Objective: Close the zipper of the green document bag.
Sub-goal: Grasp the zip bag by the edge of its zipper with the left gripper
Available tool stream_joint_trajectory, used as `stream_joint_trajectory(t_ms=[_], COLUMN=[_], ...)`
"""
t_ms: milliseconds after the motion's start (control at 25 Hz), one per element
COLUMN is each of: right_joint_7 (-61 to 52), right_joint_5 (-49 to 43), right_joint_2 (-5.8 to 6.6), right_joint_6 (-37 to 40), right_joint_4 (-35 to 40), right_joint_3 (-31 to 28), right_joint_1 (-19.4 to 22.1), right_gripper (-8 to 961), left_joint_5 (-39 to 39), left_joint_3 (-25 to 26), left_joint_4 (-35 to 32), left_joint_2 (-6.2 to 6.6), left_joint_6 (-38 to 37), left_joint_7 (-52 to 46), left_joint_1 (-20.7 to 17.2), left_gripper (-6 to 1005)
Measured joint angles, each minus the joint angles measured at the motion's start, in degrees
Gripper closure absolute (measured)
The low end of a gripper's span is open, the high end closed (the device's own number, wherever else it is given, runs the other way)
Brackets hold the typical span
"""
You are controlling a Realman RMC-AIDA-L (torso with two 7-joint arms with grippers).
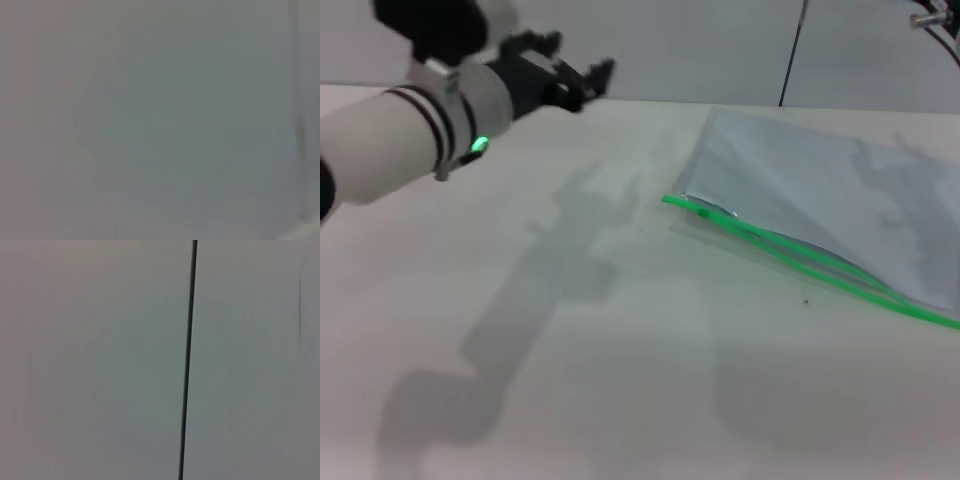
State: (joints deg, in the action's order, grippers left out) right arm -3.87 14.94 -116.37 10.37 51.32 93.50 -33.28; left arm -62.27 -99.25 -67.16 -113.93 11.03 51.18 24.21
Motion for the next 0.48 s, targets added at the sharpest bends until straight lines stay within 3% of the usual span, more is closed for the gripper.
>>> stream_joint_trajectory(t_ms=[120, 240, 360, 480], right_joint_7=[0.0, 0.0, 0.0, 0.0], right_joint_5=[0.0, 0.0, 0.0, 0.0], right_joint_2=[0.0, 0.0, 0.0, 0.0], right_joint_6=[0.0, 0.0, 0.0, 0.0], right_joint_4=[0.0, 0.0, 0.01, 0.01], right_joint_3=[0.0, 0.0, 0.0, 0.0], right_joint_1=[-0.07, -0.11, -0.11, -0.12], right_gripper=[381, 381, 381, 381], left_joint_5=[0.26, 2.94, 8.56, 14.64], left_joint_3=[-0.25, -0.43, -0.31, -0.03], left_joint_4=[3.62, 6.12, 6.84, 6.72], left_joint_2=[1.33, 1.61, 0.84, -0.71], left_joint_6=[7.47, 12.41, 15.81, 18.61], left_joint_7=[0.95, 1.2, 0.93, 0.63], left_joint_1=[4.7, 8.06, 9.94, 11.18], left_gripper=[325, 326, 326, 326])
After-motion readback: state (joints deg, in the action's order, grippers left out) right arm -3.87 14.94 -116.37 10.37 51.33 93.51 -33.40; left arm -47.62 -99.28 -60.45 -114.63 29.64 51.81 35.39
